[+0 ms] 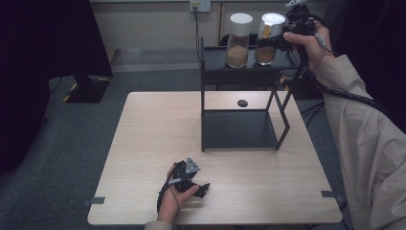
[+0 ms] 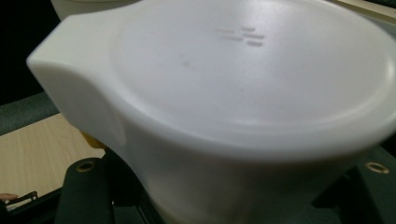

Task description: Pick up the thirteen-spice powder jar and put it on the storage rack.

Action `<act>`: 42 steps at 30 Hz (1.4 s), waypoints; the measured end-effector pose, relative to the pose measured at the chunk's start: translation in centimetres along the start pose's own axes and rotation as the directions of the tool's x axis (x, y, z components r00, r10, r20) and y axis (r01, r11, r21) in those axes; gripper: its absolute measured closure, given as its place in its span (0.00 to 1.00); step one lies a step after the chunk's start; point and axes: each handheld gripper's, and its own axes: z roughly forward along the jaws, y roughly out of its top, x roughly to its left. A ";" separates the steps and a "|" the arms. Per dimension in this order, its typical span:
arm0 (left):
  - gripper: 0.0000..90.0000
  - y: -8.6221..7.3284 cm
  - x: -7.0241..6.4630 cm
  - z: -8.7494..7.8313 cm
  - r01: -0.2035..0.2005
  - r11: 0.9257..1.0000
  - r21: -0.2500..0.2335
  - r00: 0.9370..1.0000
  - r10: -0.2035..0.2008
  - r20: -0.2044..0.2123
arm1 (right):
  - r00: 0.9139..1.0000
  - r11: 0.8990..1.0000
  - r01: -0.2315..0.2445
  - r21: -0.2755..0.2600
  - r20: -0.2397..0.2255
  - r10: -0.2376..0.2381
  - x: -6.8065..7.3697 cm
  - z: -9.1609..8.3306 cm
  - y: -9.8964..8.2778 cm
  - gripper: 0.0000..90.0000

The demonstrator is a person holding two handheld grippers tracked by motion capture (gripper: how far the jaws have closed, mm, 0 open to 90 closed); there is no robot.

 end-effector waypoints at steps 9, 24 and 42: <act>0.00 0.0 0.0 0.0 0.000 1.000 0.000 1.000 0.000 0.000 | 1.000 1.000 -0.013 -0.004 -0.003 0.013 -0.6 0.8 -0.2 0.33; 0.00 0.0 0.0 0.0 0.000 1.000 0.000 1.000 0.000 0.000 | 0.999 1.000 -0.030 0.001 0.042 0.030 0.4 1.1 -0.8 0.10; 0.00 0.0 0.0 0.0 0.000 1.000 0.000 1.000 0.000 -0.001 | 0.991 0.993 -0.104 -0.052 0.079 0.108 2.4 -1.0 -3.2 0.01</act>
